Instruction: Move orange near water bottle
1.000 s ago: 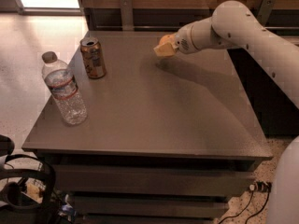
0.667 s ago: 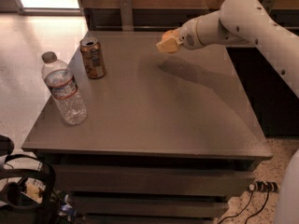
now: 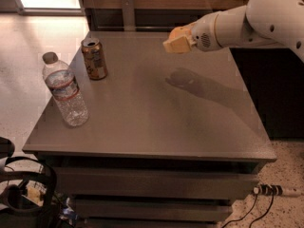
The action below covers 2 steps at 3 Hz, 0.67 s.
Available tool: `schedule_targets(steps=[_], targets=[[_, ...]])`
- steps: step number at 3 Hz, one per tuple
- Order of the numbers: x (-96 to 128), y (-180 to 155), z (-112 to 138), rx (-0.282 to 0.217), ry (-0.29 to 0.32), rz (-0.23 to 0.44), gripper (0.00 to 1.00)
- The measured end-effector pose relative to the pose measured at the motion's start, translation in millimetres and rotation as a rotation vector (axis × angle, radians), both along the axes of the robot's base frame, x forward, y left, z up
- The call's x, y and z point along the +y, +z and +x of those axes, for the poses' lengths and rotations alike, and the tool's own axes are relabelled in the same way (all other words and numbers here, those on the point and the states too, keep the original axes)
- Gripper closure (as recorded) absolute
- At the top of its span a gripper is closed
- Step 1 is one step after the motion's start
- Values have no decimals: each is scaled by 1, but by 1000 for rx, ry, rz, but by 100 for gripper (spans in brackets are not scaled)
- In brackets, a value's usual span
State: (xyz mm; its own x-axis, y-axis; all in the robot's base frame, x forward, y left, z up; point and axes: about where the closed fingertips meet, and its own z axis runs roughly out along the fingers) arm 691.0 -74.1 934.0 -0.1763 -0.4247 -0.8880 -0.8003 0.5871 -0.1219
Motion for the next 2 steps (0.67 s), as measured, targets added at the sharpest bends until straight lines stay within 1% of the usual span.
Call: schedule_targets(steps=[1, 2], targets=[[25, -20, -57, -1, 0, 10, 100], [65, -56, -89, 20, 49, -35, 100]])
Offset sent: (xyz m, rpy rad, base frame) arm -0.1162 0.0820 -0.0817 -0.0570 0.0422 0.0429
